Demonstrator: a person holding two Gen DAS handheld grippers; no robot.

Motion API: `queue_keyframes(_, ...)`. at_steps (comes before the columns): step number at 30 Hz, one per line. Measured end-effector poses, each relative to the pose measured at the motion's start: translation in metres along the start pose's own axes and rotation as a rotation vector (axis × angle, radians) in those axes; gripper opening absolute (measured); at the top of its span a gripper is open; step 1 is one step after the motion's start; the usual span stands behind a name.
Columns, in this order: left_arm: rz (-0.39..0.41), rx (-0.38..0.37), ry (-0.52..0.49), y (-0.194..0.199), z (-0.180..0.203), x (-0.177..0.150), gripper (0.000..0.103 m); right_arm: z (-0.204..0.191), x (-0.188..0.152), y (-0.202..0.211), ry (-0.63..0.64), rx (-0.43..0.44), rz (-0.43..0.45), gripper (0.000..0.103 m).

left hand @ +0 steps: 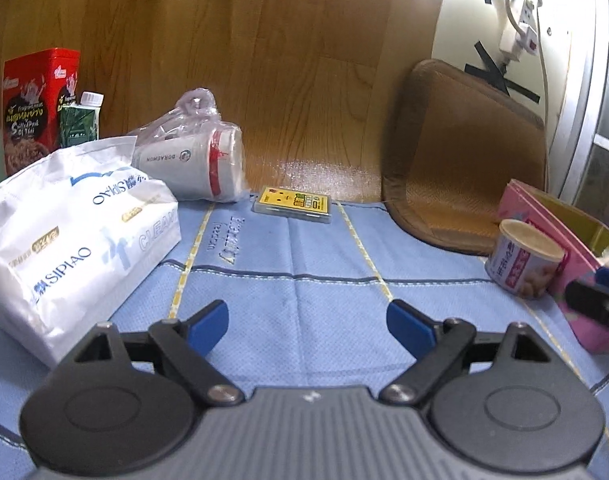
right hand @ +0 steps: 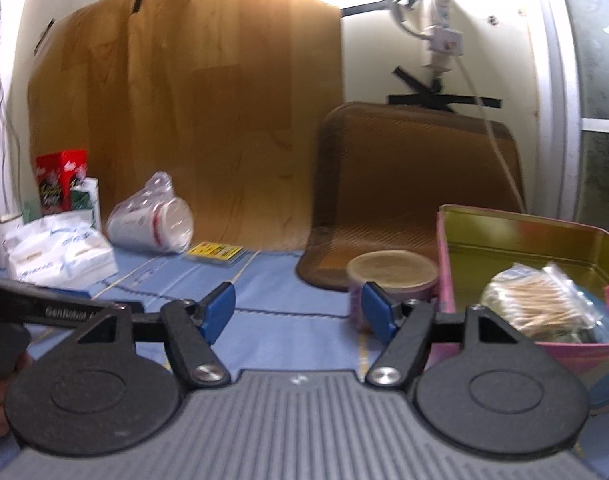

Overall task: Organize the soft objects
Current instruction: 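Open the left gripper and withdraw it from the pink tin, then move the right gripper toward the yellow card pack on the cloth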

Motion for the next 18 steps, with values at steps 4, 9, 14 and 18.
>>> queue_keyframes(4, 0.002, -0.018, 0.033, 0.000, -0.006, 0.000, 0.090, -0.014, -0.005, -0.005, 0.033, 0.014, -0.024, 0.073)
queue_keyframes(9, 0.021, -0.013, 0.075, 0.004, -0.014, 0.001, 0.092, -0.026, -0.010, -0.014, 0.057, 0.028, -0.062, 0.073)
queue_keyframes(14, 0.043, 0.060, 0.090, 0.008, -0.023, 0.003, 0.092, -0.033, -0.011, -0.027, 0.061, 0.040, -0.106, 0.073)
queue_keyframes(18, 0.032, 0.127, 0.142, 0.007, -0.035, 0.004, 0.092, -0.038, -0.010, -0.042, 0.055, 0.055, -0.137, 0.073)
Point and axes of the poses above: each gripper's, at about its wrist camera, not at the fingertips, and y roughly against the way its jaws point, z to its right, x to its top, the point moved 2 cm from there along -y, roughly the way its jaws point, and after that the axes turned 4 degrees about z, right-handed, at the moved point
